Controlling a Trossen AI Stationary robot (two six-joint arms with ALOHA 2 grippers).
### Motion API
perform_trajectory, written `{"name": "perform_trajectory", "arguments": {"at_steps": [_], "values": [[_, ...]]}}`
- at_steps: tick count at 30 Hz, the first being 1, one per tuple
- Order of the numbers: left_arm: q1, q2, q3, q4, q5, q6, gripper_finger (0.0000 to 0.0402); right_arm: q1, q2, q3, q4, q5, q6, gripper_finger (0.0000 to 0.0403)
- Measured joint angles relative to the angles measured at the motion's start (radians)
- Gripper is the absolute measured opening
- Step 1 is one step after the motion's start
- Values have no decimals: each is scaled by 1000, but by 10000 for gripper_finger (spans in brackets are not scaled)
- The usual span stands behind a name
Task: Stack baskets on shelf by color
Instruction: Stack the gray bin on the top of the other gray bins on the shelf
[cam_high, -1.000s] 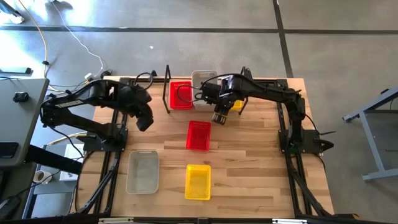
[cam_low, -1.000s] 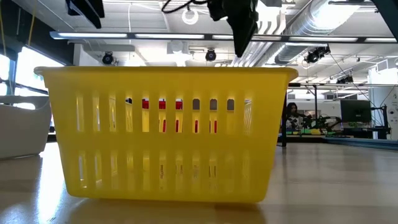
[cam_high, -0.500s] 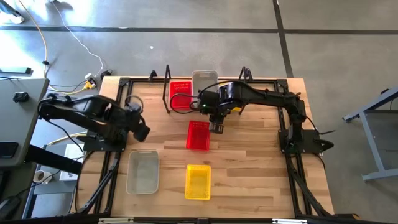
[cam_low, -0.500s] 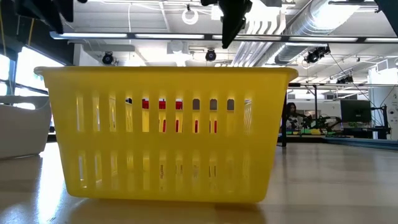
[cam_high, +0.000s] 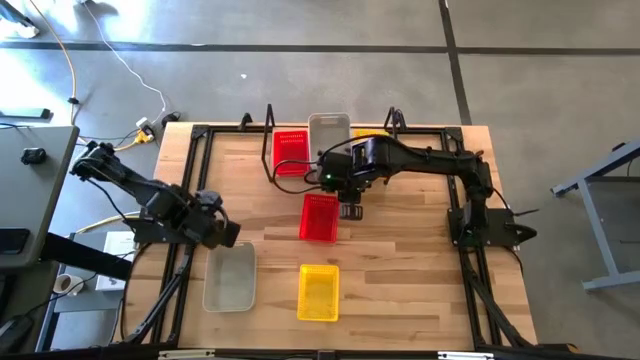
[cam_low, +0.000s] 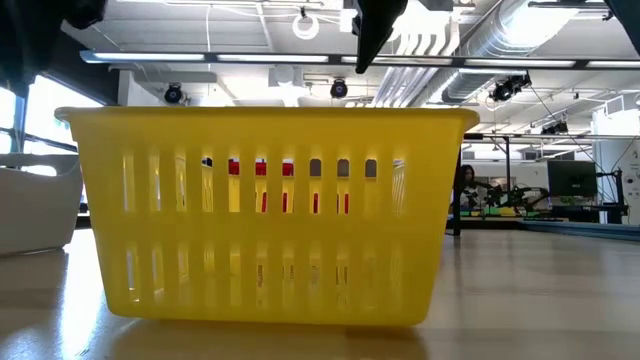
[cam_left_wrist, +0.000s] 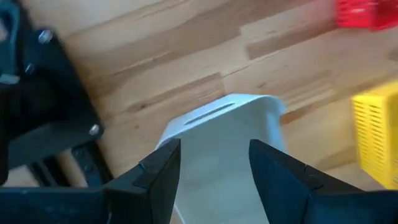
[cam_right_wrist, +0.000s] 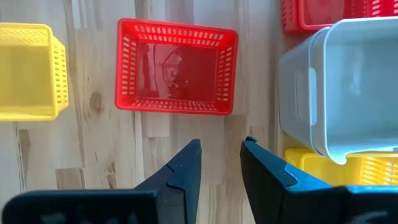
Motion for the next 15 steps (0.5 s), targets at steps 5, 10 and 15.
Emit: {"name": "perform_trajectory", "arguments": {"at_steps": [5, 10, 15], "values": [[-116, 33, -45, -3, 63, -178, 180, 12, 0, 0, 2, 0, -4, 99], [-213, 74, -54, -2, 69, -332, 180, 13, 0, 0, 3, 2, -12, 99], [-284, 117, -54, -2, 70, -445, 180, 13, 0, 0, 3, 2, -12, 99]]}}
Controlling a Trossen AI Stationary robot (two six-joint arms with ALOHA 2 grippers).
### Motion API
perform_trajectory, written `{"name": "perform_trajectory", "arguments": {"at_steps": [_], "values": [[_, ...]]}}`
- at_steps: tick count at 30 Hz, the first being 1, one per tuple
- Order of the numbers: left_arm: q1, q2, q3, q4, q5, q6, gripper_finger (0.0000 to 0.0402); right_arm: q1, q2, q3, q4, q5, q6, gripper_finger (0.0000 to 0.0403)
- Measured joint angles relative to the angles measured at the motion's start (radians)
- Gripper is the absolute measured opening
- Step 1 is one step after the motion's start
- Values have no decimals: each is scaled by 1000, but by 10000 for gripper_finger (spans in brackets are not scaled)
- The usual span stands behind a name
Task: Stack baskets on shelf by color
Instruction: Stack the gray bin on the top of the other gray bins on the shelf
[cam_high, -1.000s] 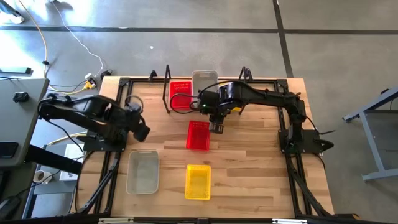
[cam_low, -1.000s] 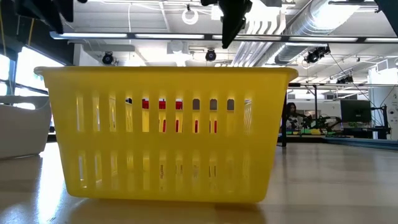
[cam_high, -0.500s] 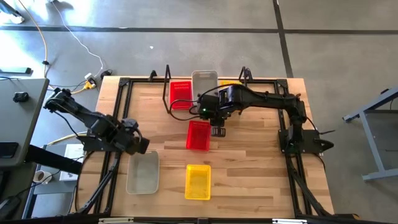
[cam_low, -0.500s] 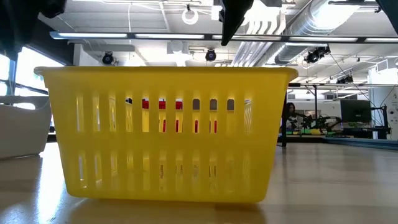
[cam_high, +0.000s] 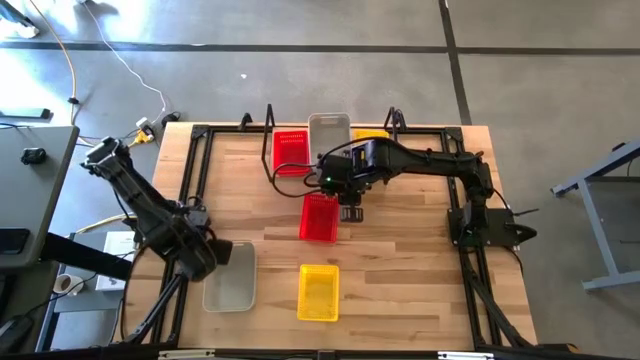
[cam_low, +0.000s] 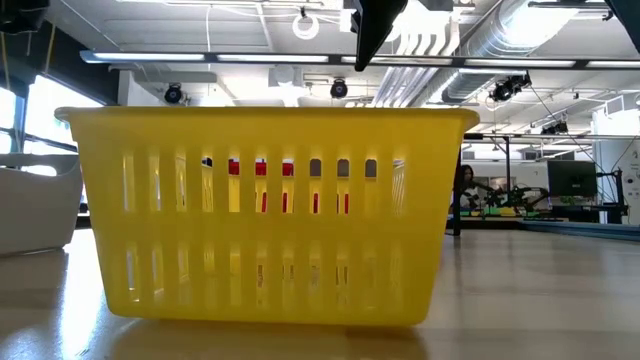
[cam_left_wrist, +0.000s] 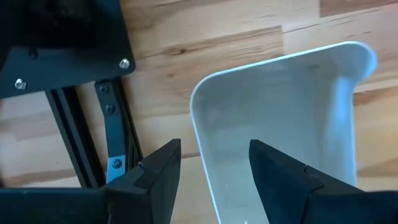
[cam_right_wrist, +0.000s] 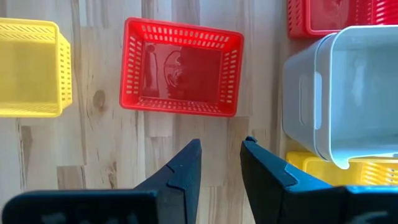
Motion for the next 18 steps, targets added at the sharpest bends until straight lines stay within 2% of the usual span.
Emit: {"name": "perform_trajectory", "arguments": {"at_steps": [5, 18], "values": [[-43, 57, 0, 1, 29, -77, 174, 0, 0, 0, 0, 0, 10, 99], [-70, 221, 0, 93, 109, -104, 157, 0, 0, 0, 0, 1, 8, 99]]}}
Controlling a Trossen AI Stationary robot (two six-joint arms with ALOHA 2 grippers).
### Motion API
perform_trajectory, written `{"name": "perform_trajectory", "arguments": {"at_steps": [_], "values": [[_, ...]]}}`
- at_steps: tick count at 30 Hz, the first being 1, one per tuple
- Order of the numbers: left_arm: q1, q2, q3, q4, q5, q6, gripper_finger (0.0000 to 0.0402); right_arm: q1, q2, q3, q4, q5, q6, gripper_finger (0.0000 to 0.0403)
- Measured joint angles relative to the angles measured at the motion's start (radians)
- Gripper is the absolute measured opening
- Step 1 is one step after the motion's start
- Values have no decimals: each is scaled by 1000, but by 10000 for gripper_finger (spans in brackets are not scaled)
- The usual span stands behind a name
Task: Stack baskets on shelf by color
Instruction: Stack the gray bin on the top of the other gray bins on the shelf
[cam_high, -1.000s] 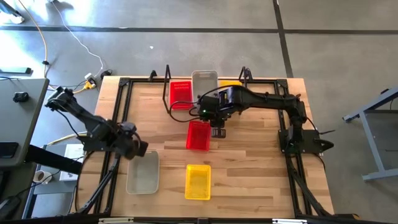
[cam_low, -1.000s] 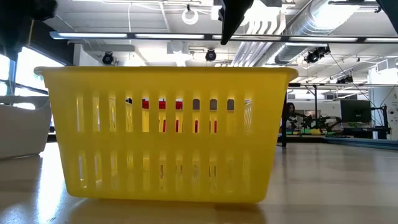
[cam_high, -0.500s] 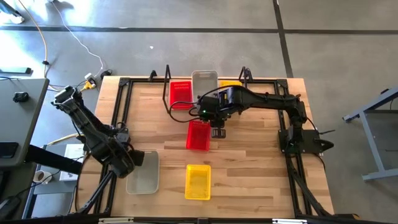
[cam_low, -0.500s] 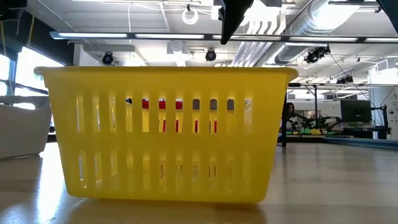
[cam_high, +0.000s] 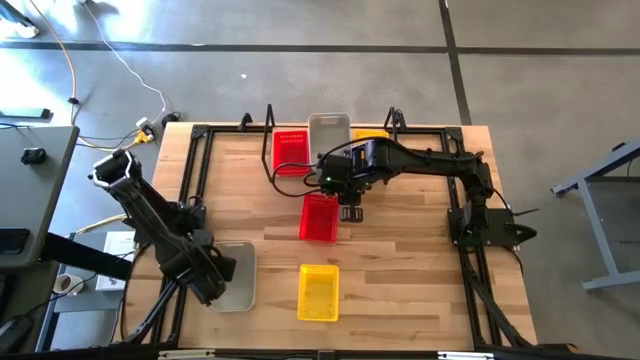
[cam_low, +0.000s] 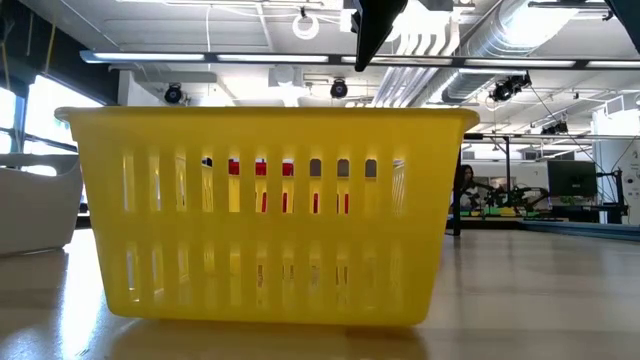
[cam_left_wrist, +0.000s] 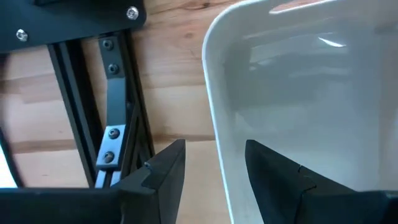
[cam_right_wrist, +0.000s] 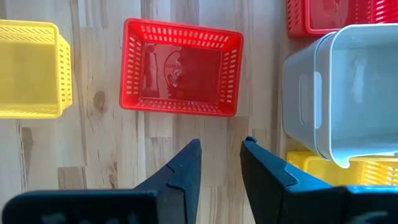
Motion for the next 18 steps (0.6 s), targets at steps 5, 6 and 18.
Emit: {"name": "perform_trajectory", "arguments": {"at_steps": [5, 6, 18], "values": [[1, 62, 0, 32, 2, -1, 157, 0, 0, 0, 0, -1, 0, 99], [4, 74, 0, 44, 4, -1, 157, 0, 0, 0, 0, -2, 0, 99], [30, 203, 0, 136, 30, -5, 156, 5, 0, 0, -2, -5, -8, 99]]}}
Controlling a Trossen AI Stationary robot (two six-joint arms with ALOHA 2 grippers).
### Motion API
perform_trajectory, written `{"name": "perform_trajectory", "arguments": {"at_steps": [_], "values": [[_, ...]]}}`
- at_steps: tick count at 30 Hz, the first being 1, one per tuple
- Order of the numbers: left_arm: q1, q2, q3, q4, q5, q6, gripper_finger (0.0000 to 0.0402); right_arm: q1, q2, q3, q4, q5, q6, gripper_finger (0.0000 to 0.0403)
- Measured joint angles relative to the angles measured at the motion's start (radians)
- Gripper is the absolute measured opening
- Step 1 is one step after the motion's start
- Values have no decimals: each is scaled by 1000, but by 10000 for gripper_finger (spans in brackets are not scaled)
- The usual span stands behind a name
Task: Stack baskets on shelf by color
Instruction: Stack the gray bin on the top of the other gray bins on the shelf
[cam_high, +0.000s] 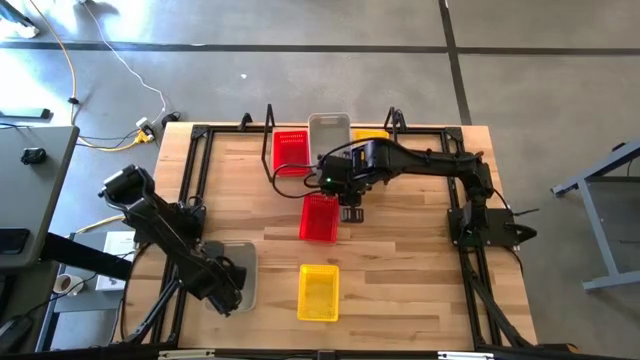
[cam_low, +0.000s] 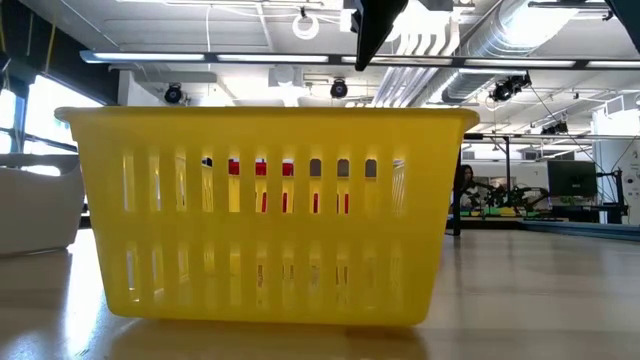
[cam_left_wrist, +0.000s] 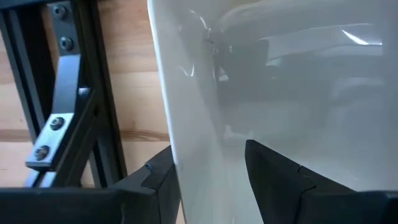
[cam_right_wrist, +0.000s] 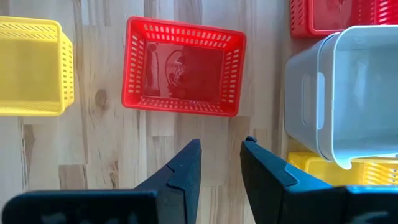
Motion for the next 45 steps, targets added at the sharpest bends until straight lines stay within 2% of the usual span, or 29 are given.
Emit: {"name": "perform_trajectory", "arguments": {"at_steps": [3, 6, 14, 16, 20, 25, 33, 42, 45], "values": [[12, 7, 0, 3, 4, -1, 152, 11, 0, 0, -1, -3, -16, 99], [26, 7, 0, 11, 4, 0, 131, 30, 0, 0, -1, -4, -32, 99], [54, 7, 1, 14, 4, 6, 24, 86, 0, 0, 0, -4, -81, 99], [66, 7, 2, 14, 3, 6, 8, 102, 0, 0, 1, -4, -101, 99], [100, -2, 2, 37, 8, 9, 11, 140, 0, 0, 16, -19, -155, 99], [147, -31, 13, 63, -6, 13, 3, 185, 0, 0, 124, -100, -217, 99], [232, -112, 45, 52, -123, 41, 2, 237, 0, 0, 286, -181, -282, 99], [333, -153, 83, 42, -182, 132, 1, 264, 0, 0, 410, -184, -309, 99], [372, -158, 112, 26, -206, 176, 1, 274, 0, 0, 433, -235, -332, 99]]}}
